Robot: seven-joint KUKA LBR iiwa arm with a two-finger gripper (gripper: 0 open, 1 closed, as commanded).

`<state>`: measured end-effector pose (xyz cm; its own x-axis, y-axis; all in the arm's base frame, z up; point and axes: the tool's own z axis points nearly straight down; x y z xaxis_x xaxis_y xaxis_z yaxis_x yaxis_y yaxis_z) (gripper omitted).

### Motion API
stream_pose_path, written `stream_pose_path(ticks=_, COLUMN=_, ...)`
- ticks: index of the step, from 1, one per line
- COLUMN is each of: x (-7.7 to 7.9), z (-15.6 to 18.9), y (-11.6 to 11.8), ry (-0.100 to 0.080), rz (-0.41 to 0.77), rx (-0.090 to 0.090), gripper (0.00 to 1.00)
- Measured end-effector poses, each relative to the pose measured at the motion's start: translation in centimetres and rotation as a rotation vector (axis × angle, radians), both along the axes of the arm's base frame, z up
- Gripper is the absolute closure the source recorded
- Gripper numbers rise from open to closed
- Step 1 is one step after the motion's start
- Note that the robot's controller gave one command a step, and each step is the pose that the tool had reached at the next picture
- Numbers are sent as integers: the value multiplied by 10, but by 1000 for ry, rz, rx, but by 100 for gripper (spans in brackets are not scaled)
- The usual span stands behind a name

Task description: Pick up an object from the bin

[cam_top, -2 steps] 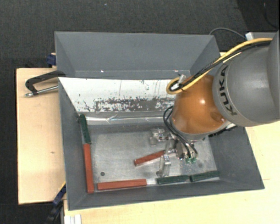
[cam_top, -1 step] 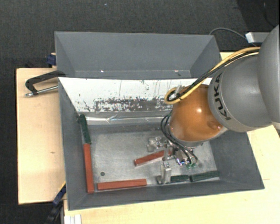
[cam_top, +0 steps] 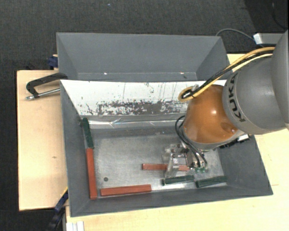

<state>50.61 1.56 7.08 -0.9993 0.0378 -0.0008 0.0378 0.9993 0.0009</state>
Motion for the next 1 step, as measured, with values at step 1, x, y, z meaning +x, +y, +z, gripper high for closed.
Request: stream_pose_path(ticks=1, x=0, z=0, y=0, ry=0, rz=0, rx=0, gripper=100)
